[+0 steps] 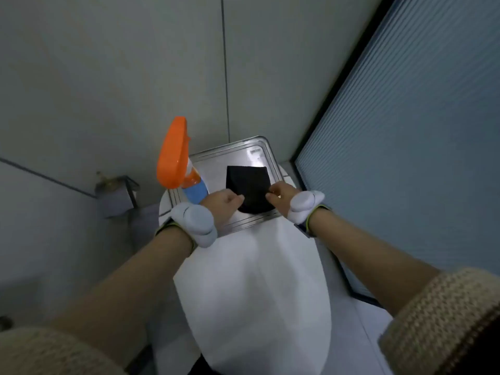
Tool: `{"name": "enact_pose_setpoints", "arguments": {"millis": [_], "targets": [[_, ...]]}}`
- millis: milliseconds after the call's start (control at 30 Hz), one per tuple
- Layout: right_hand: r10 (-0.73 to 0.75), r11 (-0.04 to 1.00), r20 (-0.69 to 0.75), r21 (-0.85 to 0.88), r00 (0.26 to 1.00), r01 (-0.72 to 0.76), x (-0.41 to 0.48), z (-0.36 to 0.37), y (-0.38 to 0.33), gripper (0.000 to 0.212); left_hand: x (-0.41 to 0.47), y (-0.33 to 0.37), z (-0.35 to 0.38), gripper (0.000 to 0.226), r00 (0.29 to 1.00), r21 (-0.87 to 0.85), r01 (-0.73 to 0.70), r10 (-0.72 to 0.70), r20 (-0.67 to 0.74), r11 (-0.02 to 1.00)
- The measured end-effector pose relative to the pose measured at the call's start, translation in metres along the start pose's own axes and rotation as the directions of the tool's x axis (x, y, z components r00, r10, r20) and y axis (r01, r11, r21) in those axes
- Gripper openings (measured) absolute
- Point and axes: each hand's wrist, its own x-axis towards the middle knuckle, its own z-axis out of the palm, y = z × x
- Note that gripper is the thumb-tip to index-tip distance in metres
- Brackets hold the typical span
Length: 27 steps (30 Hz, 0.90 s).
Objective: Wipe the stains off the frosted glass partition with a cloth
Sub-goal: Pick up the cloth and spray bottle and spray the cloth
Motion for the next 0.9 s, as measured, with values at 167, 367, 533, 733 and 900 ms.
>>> {"name": "enact_pose_setpoints", "arguments": {"millis": [167, 367, 533, 733, 900], "targets": [[0.126, 0.991, -0.03, -0.044, 0.992, -0.128, 0.049, 0.005, 0.007, 0.056, 0.016, -0.007, 0.006, 0.035, 1.0, -0.062, 0.014, -0.013, 0.024, 0.998], [0.224, 0.958, -0.052, 0.195, 0.973, -0.21, 0.077, 0.016, 0.012, 0.067, 0.018, -0.012, 0.014, 0.029, 0.998, -0.15, 0.001, 0.007, 0.055, 0.989], [0.227, 0.85, 0.063, 0.473, 0.972, -0.229, 0.077, 0.023, 0.009, 0.057, 0.016, -0.014, 0.015, 0.036, 0.998, -0.174, -0.02, 0.03, 0.056, 0.985], [0.026, 0.681, -0.032, 0.733, 0.999, 0.005, 0.044, 0.026, -0.019, 0.033, 0.004, -0.012, 0.005, 0.029, 0.997, -0.257, -0.011, 0.03, 0.071, 0.966], [-0.044, 0.684, -0.142, 0.718, 0.989, 0.133, 0.016, 0.007, -0.044, 0.029, -0.016, -0.018, -0.011, 0.028, 0.999, -0.288, 0.022, -0.008, 0.051, 0.957]]}}
